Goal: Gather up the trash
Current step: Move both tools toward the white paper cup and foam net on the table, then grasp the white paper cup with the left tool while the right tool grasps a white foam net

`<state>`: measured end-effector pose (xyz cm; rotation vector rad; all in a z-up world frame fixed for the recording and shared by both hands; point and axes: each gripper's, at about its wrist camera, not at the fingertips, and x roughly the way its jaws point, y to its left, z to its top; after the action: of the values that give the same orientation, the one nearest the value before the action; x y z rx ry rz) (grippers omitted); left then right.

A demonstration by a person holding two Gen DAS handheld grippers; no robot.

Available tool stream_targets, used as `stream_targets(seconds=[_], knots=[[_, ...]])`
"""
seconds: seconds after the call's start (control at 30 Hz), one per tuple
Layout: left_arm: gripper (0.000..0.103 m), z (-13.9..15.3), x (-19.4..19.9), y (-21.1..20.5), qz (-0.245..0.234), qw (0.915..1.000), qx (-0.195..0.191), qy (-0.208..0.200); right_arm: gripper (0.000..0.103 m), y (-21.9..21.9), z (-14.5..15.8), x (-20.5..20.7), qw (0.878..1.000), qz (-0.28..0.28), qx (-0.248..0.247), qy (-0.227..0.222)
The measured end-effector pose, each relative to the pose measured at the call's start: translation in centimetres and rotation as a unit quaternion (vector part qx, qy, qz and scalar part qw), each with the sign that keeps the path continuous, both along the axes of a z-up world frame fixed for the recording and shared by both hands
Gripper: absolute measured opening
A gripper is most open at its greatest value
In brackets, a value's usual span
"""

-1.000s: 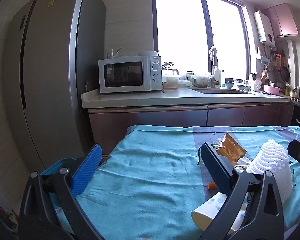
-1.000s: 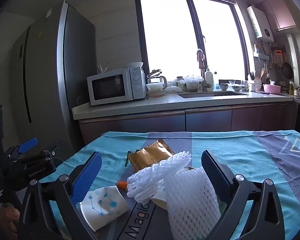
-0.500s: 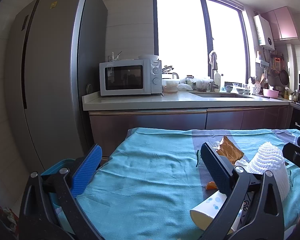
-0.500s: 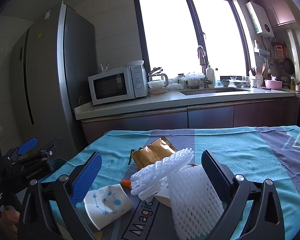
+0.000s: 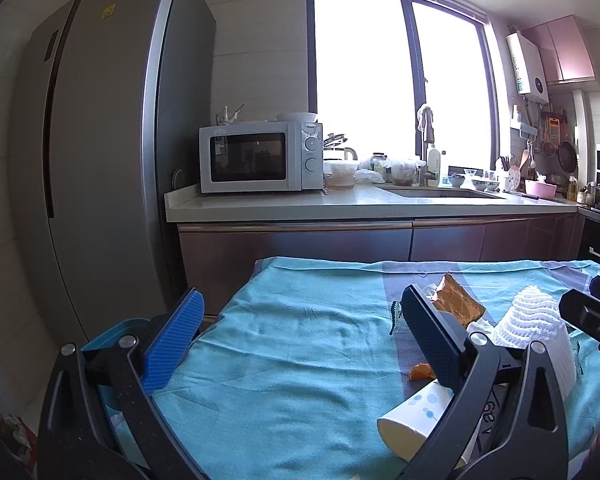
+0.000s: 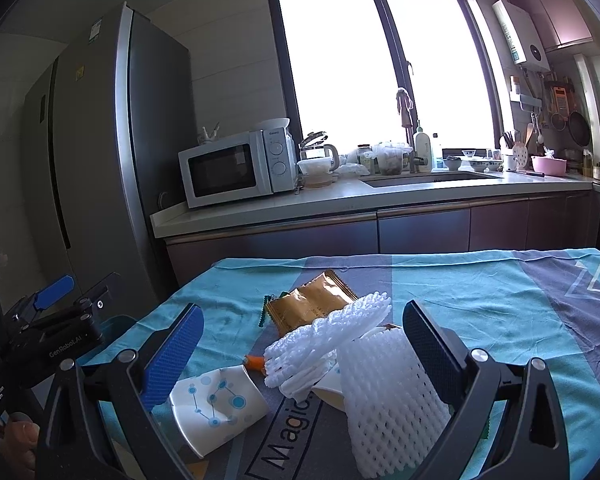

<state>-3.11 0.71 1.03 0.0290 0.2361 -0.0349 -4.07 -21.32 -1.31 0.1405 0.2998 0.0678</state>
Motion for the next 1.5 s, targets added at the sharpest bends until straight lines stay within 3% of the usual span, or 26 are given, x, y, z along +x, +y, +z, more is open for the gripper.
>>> stream_targets(seconds=[1.07, 1.37, 1.5], knots=[[0.097, -0.5, 0.3, -0.2, -0.011, 0.9999, 0.003, 0.009, 0.095, -0.6, -1.1, 1.7, 0.999, 0.012, 0.028, 0.035], [0.097, -2.0, 0.4, -0.3, -0.067, 0.9966, 0.003, 0.047, 0.078, -0.9, -2.3, 3.0, 0.995, 0.026, 0.055, 0.076], [0.097, -3.1, 0.2, -1.0, -0.106, 0.9921, 0.016, 0.064, 0.062, -1.1, -2.6, 3.2, 0.993, 0.033, 0.074, 0.086]])
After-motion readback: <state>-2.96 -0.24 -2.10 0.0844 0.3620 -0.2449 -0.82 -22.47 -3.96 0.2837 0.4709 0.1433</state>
